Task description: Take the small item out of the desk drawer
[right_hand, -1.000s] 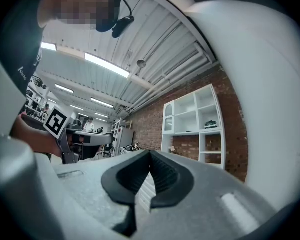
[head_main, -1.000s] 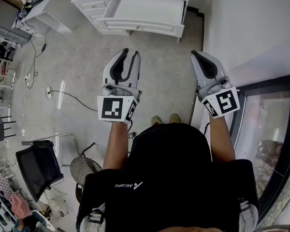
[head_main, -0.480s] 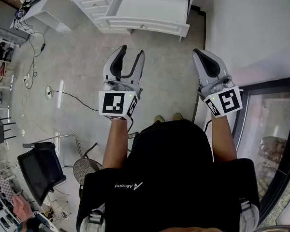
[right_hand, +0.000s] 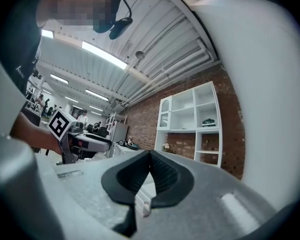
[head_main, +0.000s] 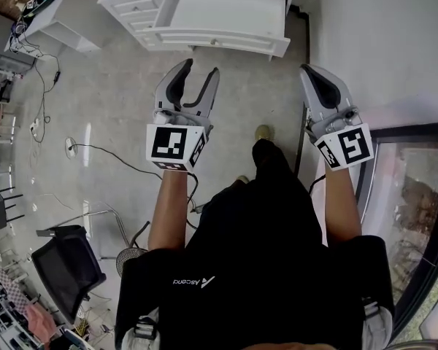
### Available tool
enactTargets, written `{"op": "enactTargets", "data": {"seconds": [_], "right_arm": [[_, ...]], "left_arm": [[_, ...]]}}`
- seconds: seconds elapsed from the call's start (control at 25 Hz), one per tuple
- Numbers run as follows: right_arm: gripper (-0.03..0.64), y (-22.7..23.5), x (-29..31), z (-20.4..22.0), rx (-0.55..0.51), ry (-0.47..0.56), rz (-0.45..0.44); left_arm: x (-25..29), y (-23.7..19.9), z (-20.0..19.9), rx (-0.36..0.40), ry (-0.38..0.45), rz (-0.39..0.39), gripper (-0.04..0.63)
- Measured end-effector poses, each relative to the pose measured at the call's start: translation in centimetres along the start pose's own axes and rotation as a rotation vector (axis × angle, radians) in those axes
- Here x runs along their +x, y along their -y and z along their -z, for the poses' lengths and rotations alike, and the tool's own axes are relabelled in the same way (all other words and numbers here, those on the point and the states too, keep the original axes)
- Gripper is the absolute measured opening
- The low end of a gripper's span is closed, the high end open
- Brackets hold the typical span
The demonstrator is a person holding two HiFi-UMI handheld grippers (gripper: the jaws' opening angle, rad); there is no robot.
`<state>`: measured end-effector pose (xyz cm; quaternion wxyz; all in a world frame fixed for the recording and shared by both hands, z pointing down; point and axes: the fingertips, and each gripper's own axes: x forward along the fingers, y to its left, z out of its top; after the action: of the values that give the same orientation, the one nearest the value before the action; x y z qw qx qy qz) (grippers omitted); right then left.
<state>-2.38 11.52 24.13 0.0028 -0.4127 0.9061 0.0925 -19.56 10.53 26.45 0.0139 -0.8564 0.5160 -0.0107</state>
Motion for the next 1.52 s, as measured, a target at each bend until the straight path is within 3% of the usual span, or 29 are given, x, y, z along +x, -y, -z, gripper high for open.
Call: {"op": "enactTargets", "data": {"seconds": [0.36,0.64,1.0,1.2,1.52], "right_arm": [[0.000,7.4,7.5,4.3,-0.035,-0.021,0.002],[0.000,17.1,14.5,11.1,-0.023,-0.077,-0.003],[0.000,27.4,21.2,19.2,0.024,-0.218,-0.070],[0.000,29.0,24.6,26.5,0.060,-0.253,-0.071],[0.000,31.8,26.2,30.2,0.103,-0.308,-0.053]], "left_arm": [[10.0,-4.1,2.5,0.019,-0.061,0.024,0.199],[23.1,-6.5,7.8,-0.008,-0.204,0.084,0.199],[38.1,-5.9,17.6,0.010,-0.541,0.246,0.199],[42.0,-6.5,27.3,0.030,-0.744,0.329,0.199],[45.4,-4.0,35.3,0.039,-1.045,0.497,0.199]]}}
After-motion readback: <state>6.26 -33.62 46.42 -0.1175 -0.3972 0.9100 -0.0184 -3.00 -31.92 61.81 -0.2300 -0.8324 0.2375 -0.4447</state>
